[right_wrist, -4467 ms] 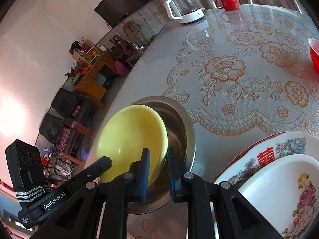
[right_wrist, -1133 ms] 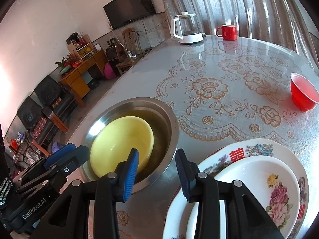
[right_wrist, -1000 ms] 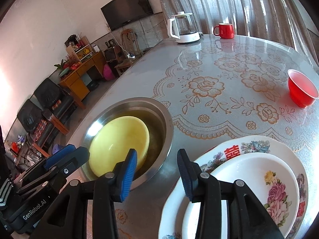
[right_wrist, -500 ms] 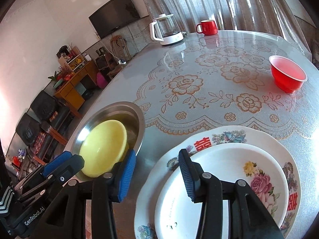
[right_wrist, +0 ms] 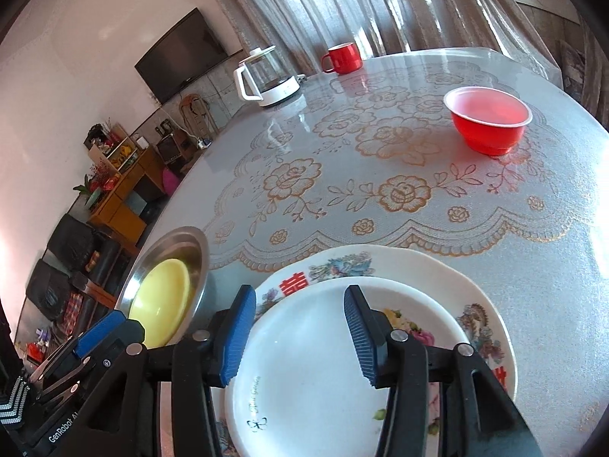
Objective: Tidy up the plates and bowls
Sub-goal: 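Move the open left gripper from the bowls toward the red plastic bowl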
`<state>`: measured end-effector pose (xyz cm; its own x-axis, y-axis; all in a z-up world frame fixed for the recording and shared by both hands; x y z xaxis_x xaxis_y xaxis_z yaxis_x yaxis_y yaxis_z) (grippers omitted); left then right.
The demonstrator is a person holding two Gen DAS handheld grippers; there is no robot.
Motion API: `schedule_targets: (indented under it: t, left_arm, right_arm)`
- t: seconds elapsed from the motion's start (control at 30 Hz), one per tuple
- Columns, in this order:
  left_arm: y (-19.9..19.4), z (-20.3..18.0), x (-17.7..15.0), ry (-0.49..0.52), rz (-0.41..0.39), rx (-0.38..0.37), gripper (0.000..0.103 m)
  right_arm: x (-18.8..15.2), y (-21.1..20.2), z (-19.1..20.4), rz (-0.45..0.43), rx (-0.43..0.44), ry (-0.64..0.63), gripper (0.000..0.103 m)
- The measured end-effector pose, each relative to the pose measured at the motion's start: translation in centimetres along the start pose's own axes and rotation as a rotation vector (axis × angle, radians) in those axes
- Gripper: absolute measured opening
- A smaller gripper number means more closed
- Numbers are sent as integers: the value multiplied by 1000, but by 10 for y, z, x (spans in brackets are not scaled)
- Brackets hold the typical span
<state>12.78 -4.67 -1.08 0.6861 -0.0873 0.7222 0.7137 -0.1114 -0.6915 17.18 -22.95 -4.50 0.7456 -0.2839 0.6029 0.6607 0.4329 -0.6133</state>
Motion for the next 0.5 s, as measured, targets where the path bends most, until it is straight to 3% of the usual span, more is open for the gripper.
schedule_targets:
  t: [0.5]
  left_arm:
    - [20, -54, 12, 90, 54, -89, 48]
  right_arm:
    - [14, -45, -83, -97, -96, 167, 50]
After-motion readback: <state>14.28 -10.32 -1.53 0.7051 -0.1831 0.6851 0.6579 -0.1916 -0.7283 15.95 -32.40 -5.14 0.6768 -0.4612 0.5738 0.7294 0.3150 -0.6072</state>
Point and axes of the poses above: each gripper's, at about its wrist camera, not at the fingertips, and y roughly the way its jaws point, z to its left, x to its top, the point moved 5 cm from there along y, roughly the way its jaws point, and after that the axes turned 10 degrees about x, right-handed, at the moved point
